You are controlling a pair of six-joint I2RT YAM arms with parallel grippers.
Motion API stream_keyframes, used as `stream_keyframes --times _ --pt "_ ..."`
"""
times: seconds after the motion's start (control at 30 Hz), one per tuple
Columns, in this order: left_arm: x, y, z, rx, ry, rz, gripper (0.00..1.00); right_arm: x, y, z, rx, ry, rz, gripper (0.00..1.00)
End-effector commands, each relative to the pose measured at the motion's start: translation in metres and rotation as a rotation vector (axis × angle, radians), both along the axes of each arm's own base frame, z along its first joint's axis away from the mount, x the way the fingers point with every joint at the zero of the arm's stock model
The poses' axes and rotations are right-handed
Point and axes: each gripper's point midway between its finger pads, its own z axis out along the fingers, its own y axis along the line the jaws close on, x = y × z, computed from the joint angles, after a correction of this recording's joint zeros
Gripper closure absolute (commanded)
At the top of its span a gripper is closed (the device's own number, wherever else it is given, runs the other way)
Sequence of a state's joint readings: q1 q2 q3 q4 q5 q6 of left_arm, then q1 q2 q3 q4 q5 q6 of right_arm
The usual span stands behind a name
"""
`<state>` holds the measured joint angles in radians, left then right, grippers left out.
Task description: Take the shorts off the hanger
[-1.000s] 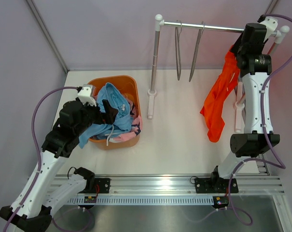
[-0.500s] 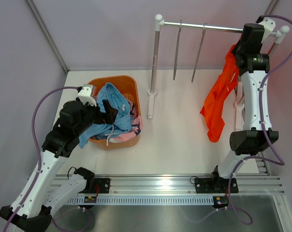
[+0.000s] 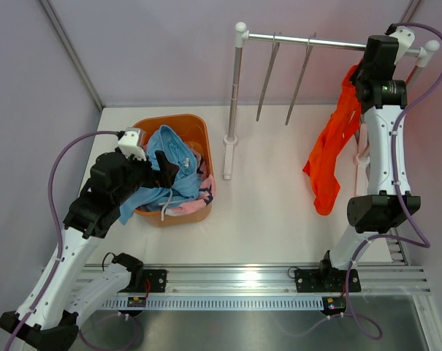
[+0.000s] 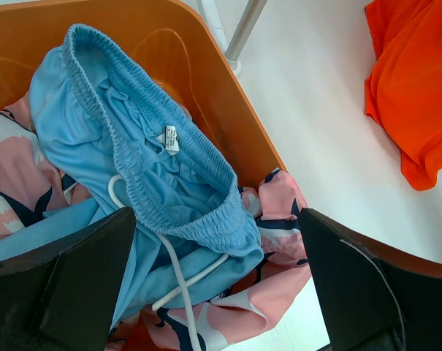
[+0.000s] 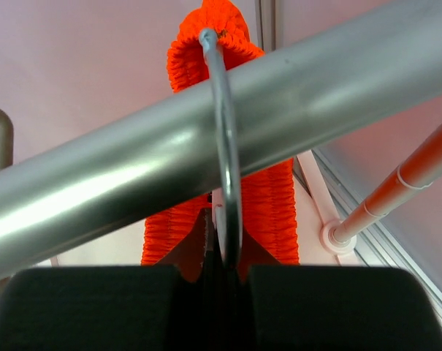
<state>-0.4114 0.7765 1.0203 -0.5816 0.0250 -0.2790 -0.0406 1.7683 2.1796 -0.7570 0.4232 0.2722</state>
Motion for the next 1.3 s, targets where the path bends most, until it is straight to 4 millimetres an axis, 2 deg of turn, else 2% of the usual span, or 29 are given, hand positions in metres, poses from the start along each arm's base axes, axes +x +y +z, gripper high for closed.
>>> stream_keyframes --times 0.0,0.27,0.43,0.53,0.73,0.9,0.93,0.97,1.0,1.1,1.13,1.17,1.2,1.23,1.27 --pt "0.004 -0.007 0.004 -0.008 -0.029 -0.033 0.01 -0.01 0.002 0.043 -0.007 -0.109 0.024 1.0" --pt "0.004 -0.007 0.003 -0.006 -0.025 -0.033 0.01 -0.036 0.016 0.084 0.002 -0.197 0.103 1.0" --pt "0.005 -0.008 0.002 -0.005 -0.022 -0.033 0.01 -0.051 0.024 0.097 0.01 -0.216 0.141 1.0" --pt "0.005 -0.008 0.002 -0.005 -0.021 -0.034 0.01 -0.057 0.034 0.097 0.025 -0.202 0.192 1.0" --pt "0.005 -0.008 0.001 -0.003 -0.016 -0.033 0.01 -0.069 0.05 0.08 0.059 -0.152 0.255 1.0" --pt "0.006 -0.007 0.0 0.001 -0.017 -0.031 0.01 -0.09 0.062 0.065 0.09 -0.11 0.297 1.0" --pt "0.006 -0.007 0.001 0.001 -0.018 -0.03 0.01 -0.091 0.064 0.047 0.101 -0.068 0.301 1.0" --pt "0.006 -0.008 0.0 0.0 -0.018 -0.032 0.01 -0.104 0.068 0.05 0.106 -0.082 0.317 1.0" --pt "0.005 -0.009 0.001 -0.001 -0.019 -0.04 0.01 -0.106 0.071 0.032 0.125 -0.052 0.327 1.0" --pt "0.004 -0.011 0.003 -0.007 -0.028 -0.056 0.01 -0.128 0.09 0.028 0.159 -0.062 0.412 1.0" --pt "0.004 -0.012 0.003 -0.01 -0.031 -0.061 0.01 -0.132 0.091 0.011 0.167 -0.024 0.416 1.0" --pt "0.004 -0.013 0.003 -0.011 -0.028 -0.067 0.01 -0.144 0.094 0.012 0.167 -0.03 0.427 1.0" --pt "0.003 -0.016 0.005 -0.017 -0.035 -0.082 0.01 -0.151 0.108 0.007 0.171 -0.014 0.478 1.0" --pt "0.002 -0.017 0.005 -0.02 -0.035 -0.091 0.01 -0.155 0.116 -0.01 0.185 0.025 0.511 1.0" --pt "0.001 -0.019 0.008 -0.027 -0.04 -0.101 0.01 -0.167 0.124 -0.01 0.195 0.018 0.556 1.0"
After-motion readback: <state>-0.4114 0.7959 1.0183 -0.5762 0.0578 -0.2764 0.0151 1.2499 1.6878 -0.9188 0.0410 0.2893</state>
